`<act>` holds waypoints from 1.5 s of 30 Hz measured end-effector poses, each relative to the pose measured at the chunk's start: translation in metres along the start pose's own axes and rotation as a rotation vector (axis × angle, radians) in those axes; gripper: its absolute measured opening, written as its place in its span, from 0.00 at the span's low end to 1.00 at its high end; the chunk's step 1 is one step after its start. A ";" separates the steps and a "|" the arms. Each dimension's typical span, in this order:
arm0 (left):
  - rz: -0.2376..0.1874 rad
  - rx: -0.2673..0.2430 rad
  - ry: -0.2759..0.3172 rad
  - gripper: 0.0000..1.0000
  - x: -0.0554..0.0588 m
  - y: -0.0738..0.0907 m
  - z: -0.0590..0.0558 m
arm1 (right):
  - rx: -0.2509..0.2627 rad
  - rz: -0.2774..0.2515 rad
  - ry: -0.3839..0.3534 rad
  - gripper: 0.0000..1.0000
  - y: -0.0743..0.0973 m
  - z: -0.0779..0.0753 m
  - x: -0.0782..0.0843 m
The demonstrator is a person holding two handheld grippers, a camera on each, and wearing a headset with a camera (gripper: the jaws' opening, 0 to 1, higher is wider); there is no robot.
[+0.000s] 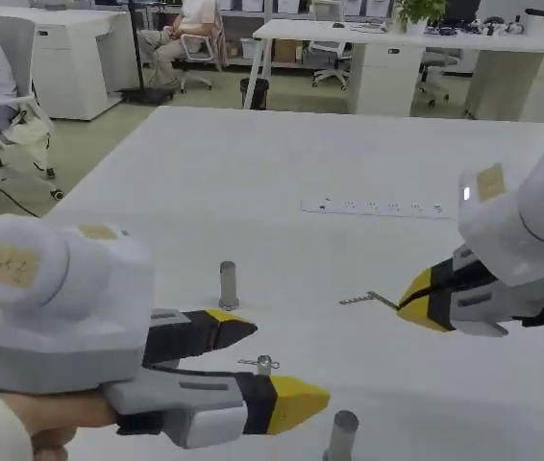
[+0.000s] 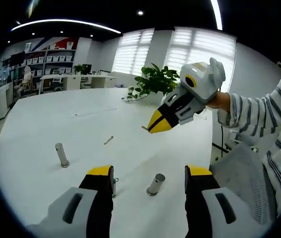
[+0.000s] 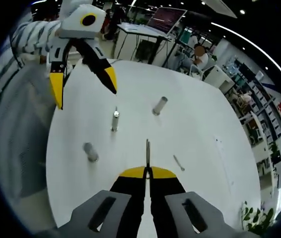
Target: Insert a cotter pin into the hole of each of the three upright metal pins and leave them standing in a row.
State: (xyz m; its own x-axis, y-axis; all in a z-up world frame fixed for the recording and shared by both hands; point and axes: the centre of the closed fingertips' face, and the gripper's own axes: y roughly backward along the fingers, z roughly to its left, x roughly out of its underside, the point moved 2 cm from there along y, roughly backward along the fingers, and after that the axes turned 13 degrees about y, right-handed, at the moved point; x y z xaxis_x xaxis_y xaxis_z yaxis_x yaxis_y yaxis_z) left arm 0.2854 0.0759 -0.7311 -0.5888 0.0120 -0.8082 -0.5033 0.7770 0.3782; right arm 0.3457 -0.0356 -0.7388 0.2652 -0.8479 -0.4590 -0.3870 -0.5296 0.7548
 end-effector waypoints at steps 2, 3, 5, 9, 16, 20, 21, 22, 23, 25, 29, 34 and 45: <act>0.003 0.007 0.000 0.56 -0.001 -0.003 0.000 | 0.018 -0.013 0.010 0.02 0.002 0.002 -0.003; 0.003 0.013 0.002 0.55 -0.002 -0.004 0.000 | 0.029 -0.022 0.014 0.02 0.003 0.003 -0.005; -0.002 0.031 0.019 0.49 -0.005 -0.007 -0.003 | 0.055 -0.035 0.024 0.02 0.007 0.006 -0.008; -0.017 0.077 0.064 0.37 -0.012 -0.014 -0.009 | 0.096 -0.045 0.050 0.02 0.012 0.011 -0.014; 0.000 0.121 0.122 0.32 -0.016 -0.027 -0.017 | 0.138 -0.071 0.110 0.02 0.016 0.021 -0.023; -0.016 0.138 0.133 0.23 -0.021 -0.033 -0.019 | 0.151 -0.084 0.149 0.02 0.014 0.029 -0.026; -0.015 0.141 0.136 0.23 -0.021 -0.034 -0.020 | 0.152 -0.083 0.153 0.02 0.013 0.030 -0.026; -0.011 0.147 0.130 0.23 -0.021 -0.036 -0.021 | 0.156 -0.084 0.157 0.02 0.013 0.031 -0.027; -0.008 0.148 0.126 0.22 -0.021 -0.037 -0.022 | 0.158 -0.086 0.158 0.02 0.012 0.032 -0.027; -0.003 0.150 0.124 0.19 -0.021 -0.039 -0.022 | 0.166 -0.091 0.158 0.02 0.012 0.034 -0.029; -0.008 0.159 0.140 0.16 -0.023 -0.041 -0.022 | 0.191 -0.100 0.171 0.02 0.013 0.036 -0.033; 0.018 0.167 0.134 0.13 -0.019 -0.046 -0.025 | 0.206 -0.106 0.191 0.02 0.015 0.039 -0.037; 0.012 0.170 0.109 0.05 -0.018 -0.049 -0.028 | 0.248 -0.097 0.255 0.02 0.019 0.037 -0.045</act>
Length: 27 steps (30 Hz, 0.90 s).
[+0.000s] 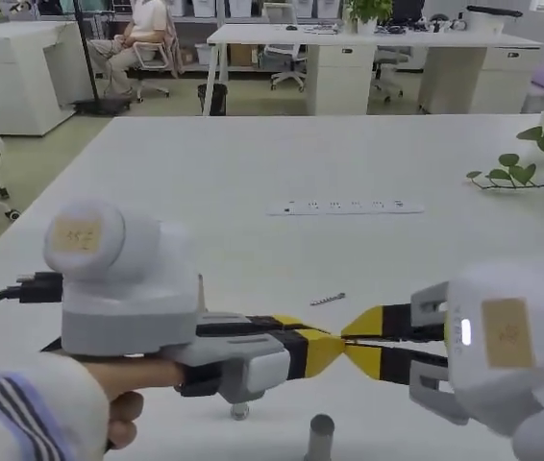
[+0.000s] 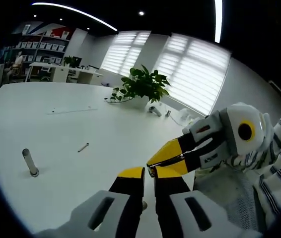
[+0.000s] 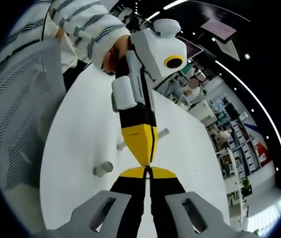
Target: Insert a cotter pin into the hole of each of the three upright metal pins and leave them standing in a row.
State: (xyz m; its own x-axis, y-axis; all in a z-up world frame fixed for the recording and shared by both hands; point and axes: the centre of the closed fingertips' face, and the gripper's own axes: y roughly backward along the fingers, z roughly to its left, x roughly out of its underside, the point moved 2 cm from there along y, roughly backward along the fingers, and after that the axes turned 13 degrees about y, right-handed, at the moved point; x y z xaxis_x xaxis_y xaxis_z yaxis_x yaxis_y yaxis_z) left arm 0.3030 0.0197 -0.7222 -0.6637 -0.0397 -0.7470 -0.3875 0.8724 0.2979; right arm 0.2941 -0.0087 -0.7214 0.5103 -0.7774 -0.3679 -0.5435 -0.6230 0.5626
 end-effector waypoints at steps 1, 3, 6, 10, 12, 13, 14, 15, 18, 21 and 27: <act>0.000 0.000 0.002 0.05 0.000 0.000 0.000 | 0.001 0.002 0.002 0.02 0.000 0.000 0.000; -0.004 0.002 0.004 0.04 -0.001 0.001 0.000 | 0.013 0.001 0.002 0.02 0.001 -0.002 0.000; -0.011 0.011 0.005 0.03 -0.002 0.001 -0.002 | 0.007 -0.004 -0.001 0.02 0.001 -0.001 -0.002; -0.001 0.008 -0.022 0.03 -0.001 0.002 -0.003 | 0.010 0.002 0.021 0.02 0.000 -0.001 -0.002; 0.009 0.009 -0.026 0.03 0.000 0.002 -0.002 | 0.005 0.000 0.019 0.02 0.000 -0.001 -0.002; 0.010 0.006 -0.024 0.02 0.000 0.002 -0.002 | 0.007 0.001 0.024 0.02 0.000 -0.001 -0.002; 0.011 -0.002 -0.028 0.02 0.001 0.003 -0.001 | 0.008 0.002 0.031 0.02 0.000 -0.001 -0.002; 0.010 0.002 -0.026 0.02 0.001 0.002 -0.001 | 0.007 0.003 0.032 0.02 0.000 -0.001 -0.002; 0.010 -0.003 -0.008 0.01 0.002 0.003 0.000 | 0.007 0.002 0.032 0.02 0.000 -0.001 -0.002; 0.019 -0.007 0.068 0.01 0.004 0.003 0.003 | 0.002 -0.001 0.031 0.03 -0.002 0.002 -0.003; 0.019 -0.011 0.118 0.01 0.006 0.002 0.003 | -0.001 -0.006 0.015 0.03 -0.002 0.004 -0.002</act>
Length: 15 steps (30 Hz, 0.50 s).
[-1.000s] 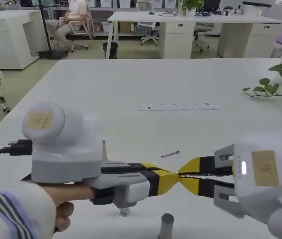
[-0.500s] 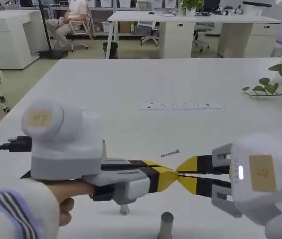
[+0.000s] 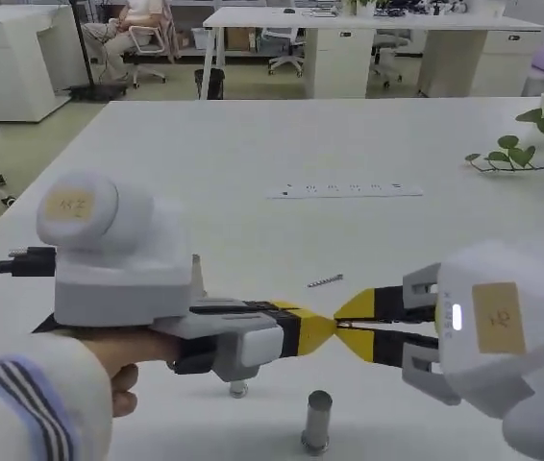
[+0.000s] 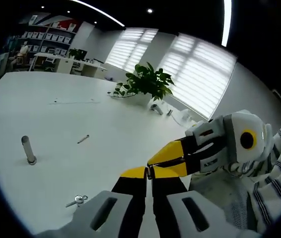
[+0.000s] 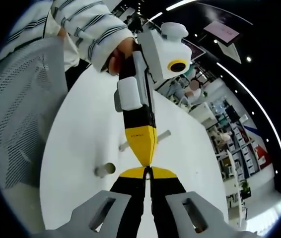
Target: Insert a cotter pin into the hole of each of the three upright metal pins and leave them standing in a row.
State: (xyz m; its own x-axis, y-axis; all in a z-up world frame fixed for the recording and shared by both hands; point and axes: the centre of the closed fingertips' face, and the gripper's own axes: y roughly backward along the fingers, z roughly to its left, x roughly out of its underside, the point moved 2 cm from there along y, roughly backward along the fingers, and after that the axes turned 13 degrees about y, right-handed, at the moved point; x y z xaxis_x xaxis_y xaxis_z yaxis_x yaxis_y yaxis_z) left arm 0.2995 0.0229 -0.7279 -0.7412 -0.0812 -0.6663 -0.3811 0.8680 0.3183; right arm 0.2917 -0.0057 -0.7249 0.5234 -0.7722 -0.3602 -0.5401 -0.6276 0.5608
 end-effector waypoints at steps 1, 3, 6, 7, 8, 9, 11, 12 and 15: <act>0.000 0.002 0.002 0.00 0.000 0.000 0.001 | -0.003 -0.004 0.000 0.03 0.000 0.000 0.000; 0.004 0.002 -0.010 0.00 0.002 -0.001 0.000 | -0.015 -0.005 -0.006 0.03 0.000 0.002 0.000; 0.006 0.002 -0.018 0.00 0.003 -0.001 0.000 | -0.019 -0.012 -0.009 0.04 0.001 0.003 0.000; 0.006 0.001 -0.018 0.00 0.004 -0.001 0.000 | -0.021 -0.015 -0.009 0.04 0.001 0.004 0.000; 0.007 0.001 -0.018 0.00 0.004 -0.001 0.000 | -0.024 -0.019 -0.014 0.04 0.001 0.004 0.000; 0.006 0.001 -0.019 0.00 0.004 -0.001 0.000 | -0.023 -0.023 -0.017 0.04 0.001 0.004 0.000; 0.005 0.006 -0.018 0.00 0.004 0.000 -0.001 | -0.027 -0.032 -0.027 0.05 0.001 0.004 -0.001; 0.005 0.006 -0.022 0.00 0.005 0.000 -0.001 | -0.030 -0.034 -0.029 0.05 0.000 0.004 -0.002; 0.006 0.005 -0.028 0.00 0.005 0.001 -0.001 | -0.037 -0.038 -0.022 0.05 -0.001 0.005 -0.003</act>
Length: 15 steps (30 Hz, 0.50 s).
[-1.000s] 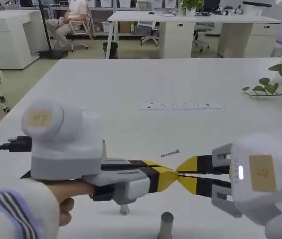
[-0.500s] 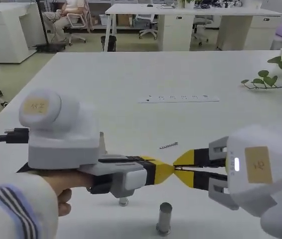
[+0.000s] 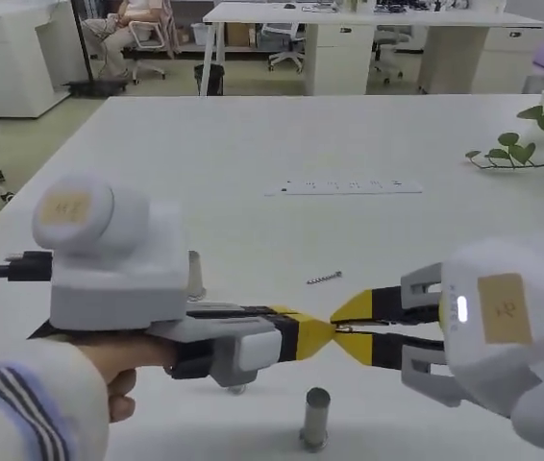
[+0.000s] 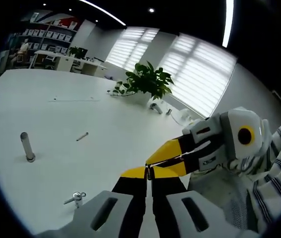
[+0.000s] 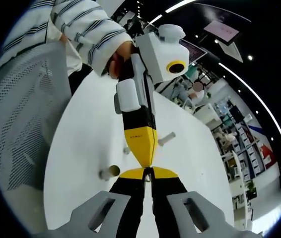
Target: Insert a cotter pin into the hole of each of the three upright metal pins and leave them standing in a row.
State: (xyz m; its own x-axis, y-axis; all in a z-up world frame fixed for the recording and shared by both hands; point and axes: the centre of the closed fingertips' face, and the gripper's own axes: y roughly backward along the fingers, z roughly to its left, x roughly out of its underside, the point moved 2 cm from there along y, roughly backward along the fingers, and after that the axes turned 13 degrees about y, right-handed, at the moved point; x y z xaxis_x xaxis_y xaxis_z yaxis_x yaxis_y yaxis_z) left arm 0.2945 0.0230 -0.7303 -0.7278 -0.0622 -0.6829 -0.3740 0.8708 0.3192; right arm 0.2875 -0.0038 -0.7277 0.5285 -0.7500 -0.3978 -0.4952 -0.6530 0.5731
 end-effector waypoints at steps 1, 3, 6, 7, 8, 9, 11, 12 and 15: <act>0.000 0.000 -0.002 0.00 0.000 0.000 0.000 | -0.001 -0.001 0.004 0.05 0.000 0.000 0.000; 0.001 0.000 -0.005 0.00 0.001 0.001 0.000 | -0.002 -0.002 0.004 0.07 -0.001 0.000 -0.001; 0.006 -0.001 -0.029 0.00 0.003 0.003 0.001 | -0.014 -0.011 -0.050 0.10 -0.001 -0.001 0.001; 0.008 0.003 -0.025 0.00 0.003 0.003 0.000 | -0.024 -0.015 -0.068 0.10 -0.001 0.000 0.001; 0.008 0.007 -0.016 0.00 0.003 0.004 0.000 | -0.025 -0.024 -0.085 0.11 -0.001 0.000 0.002; 0.007 0.008 -0.021 0.00 0.003 0.004 0.000 | -0.023 -0.028 -0.094 0.12 0.000 -0.001 0.003; 0.011 0.011 -0.036 0.00 0.005 0.005 0.000 | -0.040 -0.034 -0.130 0.13 0.001 0.000 0.006; 0.011 0.014 -0.042 0.00 0.005 0.006 0.000 | -0.042 -0.036 -0.138 0.14 0.001 0.000 0.007; 0.020 0.029 -0.103 0.00 0.005 0.008 -0.003 | -0.079 -0.075 -0.226 0.14 0.003 0.003 0.007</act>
State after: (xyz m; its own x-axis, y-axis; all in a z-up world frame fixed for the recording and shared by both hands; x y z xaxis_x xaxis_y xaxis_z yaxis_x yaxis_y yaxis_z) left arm 0.2859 0.0284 -0.7297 -0.6715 0.0040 -0.7410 -0.3423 0.8853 0.3149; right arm 0.2874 -0.0117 -0.7309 0.3895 -0.7099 -0.5868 -0.4004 -0.7042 0.5863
